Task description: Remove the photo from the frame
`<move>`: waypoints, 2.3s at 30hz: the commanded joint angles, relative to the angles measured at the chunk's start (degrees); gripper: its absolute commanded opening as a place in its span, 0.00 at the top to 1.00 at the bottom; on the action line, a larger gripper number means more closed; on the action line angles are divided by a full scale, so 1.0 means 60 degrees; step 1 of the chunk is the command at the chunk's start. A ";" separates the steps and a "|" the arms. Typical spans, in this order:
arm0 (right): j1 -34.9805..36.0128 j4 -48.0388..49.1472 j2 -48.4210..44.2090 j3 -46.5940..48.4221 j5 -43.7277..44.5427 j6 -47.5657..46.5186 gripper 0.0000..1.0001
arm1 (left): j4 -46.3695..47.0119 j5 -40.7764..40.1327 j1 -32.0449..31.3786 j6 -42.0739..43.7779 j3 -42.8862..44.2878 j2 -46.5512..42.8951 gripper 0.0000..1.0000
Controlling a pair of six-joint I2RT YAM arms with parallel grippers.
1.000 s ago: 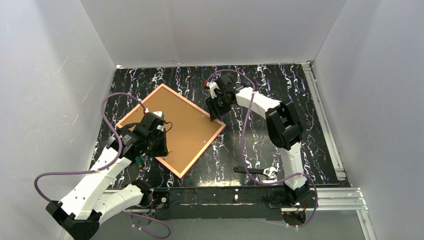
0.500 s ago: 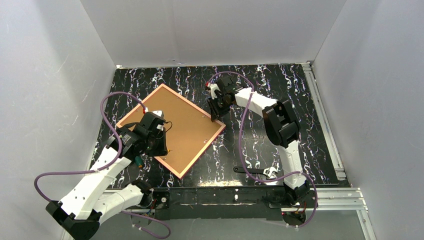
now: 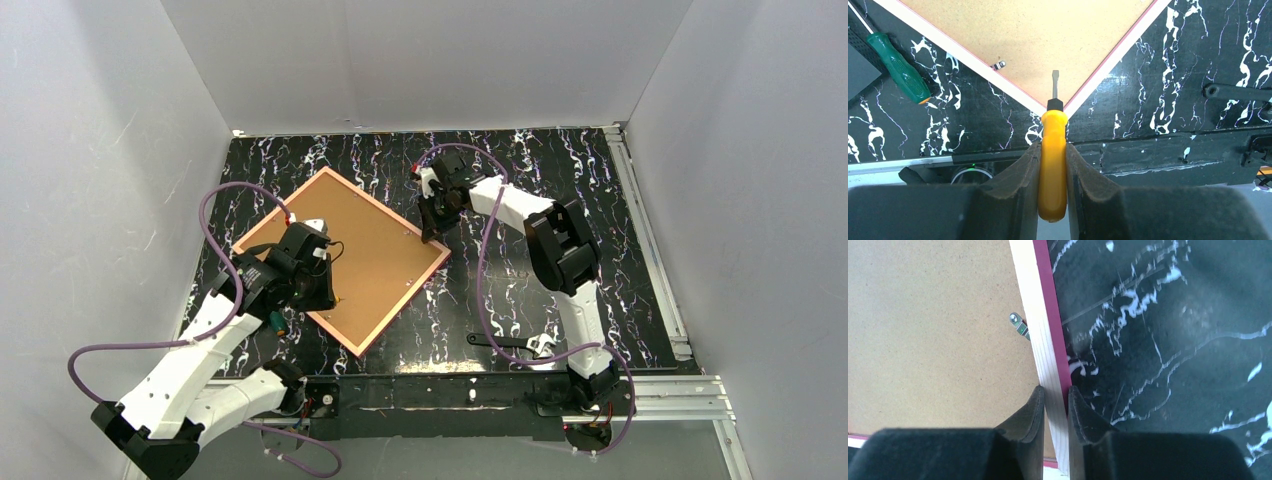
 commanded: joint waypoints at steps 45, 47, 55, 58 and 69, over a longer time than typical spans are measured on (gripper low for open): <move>0.0654 0.2546 -0.6474 -0.7988 0.1218 0.7453 0.46 | 0.4334 0.3658 -0.0318 -0.0768 0.1506 0.6235 1.00; 0.0537 0.2505 -0.6462 -0.8005 0.1150 0.7403 0.46 | 0.4300 0.3490 -0.0325 -0.0813 0.1669 0.6373 1.00; 0.0509 0.2561 -0.6189 -0.8033 0.0983 0.7235 0.47 | 0.3846 0.3117 -0.0330 -0.1028 0.2441 0.7035 1.00; 0.0505 0.2635 -0.6110 -0.8004 0.0861 0.7245 0.48 | 0.3763 0.3032 -0.0330 -0.1014 0.2547 0.7298 1.00; 0.0904 0.3703 -0.5713 -0.7967 -0.0042 0.7103 0.50 | 0.3890 0.3021 -0.0338 -0.0847 0.2682 0.7699 1.00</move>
